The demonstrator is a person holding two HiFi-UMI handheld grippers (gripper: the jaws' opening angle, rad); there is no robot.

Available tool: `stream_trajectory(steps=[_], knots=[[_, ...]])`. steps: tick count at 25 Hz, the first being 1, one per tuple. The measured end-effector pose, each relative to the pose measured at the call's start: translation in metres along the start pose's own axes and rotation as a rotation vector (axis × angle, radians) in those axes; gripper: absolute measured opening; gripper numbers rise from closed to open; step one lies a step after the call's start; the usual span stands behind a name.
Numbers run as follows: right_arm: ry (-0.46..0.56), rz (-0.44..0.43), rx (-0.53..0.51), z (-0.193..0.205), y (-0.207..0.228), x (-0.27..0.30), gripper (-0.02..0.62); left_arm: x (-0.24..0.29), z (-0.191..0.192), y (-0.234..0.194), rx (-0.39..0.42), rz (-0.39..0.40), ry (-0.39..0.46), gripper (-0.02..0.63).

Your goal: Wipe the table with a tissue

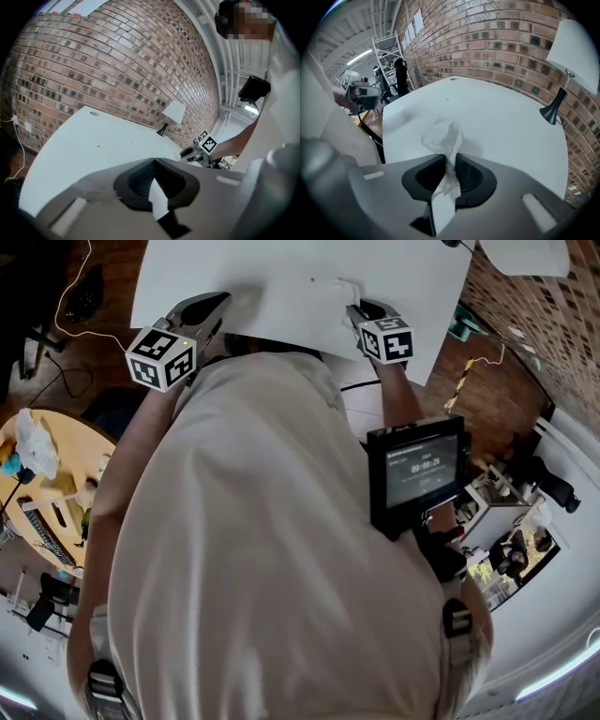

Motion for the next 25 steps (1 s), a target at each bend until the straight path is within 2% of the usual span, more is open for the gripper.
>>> stream_trajectory(steps=[9, 16, 20, 25], knots=[[-0.076, 0.071, -0.106, -0.039, 0.040, 0.043, 0.064, -0.007, 0.001, -0.017, -0.040, -0.079, -0.009, 0.006], [-0.108, 0.193, -0.259, -0.048, 0.019, 0.048, 0.057, -0.024, 0.010, -0.019, -0.066, -0.116, -0.002, 0.006], [-0.082, 0.177, -0.311, -0.060, 0.002, 0.056, 0.054, -0.022, 0.006, -0.014, -0.059, -0.113, 0.003, 0.005], [-0.046, 0.110, -0.336, -0.069, -0.029, 0.063, 0.054, -0.025, 0.005, -0.014, -0.059, -0.120, 0.008, 0.006]])
Point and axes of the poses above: the fingertips, and each gripper's own axes: x forward along the fingers, y to its right, z out of its underside, the point moved 7 cm from there along -x, backward along the fingers, and after that the axes turned 2 degrees about -y, right-handed, at the moved point
